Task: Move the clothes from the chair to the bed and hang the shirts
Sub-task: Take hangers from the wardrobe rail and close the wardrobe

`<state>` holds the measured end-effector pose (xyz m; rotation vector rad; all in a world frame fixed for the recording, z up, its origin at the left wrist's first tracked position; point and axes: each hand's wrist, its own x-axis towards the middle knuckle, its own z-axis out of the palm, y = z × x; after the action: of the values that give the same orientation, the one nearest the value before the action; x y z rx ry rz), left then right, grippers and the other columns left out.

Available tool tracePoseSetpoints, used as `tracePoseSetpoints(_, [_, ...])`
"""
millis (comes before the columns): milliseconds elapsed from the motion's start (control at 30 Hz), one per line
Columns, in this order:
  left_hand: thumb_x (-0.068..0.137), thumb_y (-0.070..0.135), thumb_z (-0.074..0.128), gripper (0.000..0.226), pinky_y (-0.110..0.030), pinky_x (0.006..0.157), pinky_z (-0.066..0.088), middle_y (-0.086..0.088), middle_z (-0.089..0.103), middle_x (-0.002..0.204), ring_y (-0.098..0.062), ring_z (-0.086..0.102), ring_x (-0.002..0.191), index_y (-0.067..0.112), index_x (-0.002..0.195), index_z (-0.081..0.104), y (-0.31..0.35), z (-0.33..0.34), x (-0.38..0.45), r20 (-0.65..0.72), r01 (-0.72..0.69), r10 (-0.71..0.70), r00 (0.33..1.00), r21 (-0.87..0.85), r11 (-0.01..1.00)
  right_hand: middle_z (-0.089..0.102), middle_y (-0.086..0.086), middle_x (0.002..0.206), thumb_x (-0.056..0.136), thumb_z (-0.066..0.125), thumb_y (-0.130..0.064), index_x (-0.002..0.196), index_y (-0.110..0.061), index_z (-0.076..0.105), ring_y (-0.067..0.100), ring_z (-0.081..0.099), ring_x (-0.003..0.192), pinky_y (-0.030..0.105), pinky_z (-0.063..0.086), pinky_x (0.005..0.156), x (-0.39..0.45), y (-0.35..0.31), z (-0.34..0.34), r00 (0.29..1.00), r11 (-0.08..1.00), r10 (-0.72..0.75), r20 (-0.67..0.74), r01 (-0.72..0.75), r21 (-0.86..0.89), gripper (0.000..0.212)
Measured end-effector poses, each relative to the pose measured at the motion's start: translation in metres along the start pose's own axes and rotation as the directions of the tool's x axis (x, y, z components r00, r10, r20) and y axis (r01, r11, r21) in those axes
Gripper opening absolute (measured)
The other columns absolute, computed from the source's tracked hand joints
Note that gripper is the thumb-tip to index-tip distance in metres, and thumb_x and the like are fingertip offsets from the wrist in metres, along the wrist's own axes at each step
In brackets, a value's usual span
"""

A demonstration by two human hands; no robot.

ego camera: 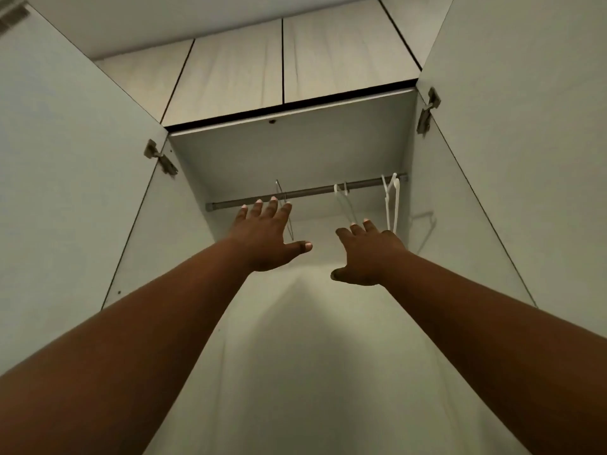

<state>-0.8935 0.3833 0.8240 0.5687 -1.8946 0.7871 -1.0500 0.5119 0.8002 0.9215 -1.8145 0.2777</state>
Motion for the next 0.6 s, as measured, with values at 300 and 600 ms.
tracePoseSetpoints(300, [0.088,0.071,0.042,0.094,-0.051,0.121,0.009,-0.009,-0.002,0.164,-0.033,0.002,0.15,0.019,0.156,0.005,-0.068,0.074,0.108,-0.137,-0.028,0.007,0.991,-0.151,0.988,0.037,0.011,0.152,0.084,0.061,-0.06,0.152,-0.022,0.017,0.035,0.041,0.135,0.051,0.041,0.106,0.098,-0.004,0.012,0.973,0.983,0.171,-0.153,-0.179,-0.042,0.089])
tracePoseSetpoints(600, [0.088,0.061,0.056,0.094,-0.054,0.119,0.019,-0.011,0.005,0.163,-0.036,0.011,0.148,0.019,0.156,0.008,-0.097,0.109,0.176,-0.293,-0.034,-0.035,0.955,-0.228,0.973,0.041,0.014,0.147,0.084,0.071,-0.046,0.153,-0.024,0.018,0.037,0.047,0.128,0.05,0.044,0.102,0.159,0.033,0.013,0.927,0.953,0.272,-0.258,-0.296,-0.057,0.089])
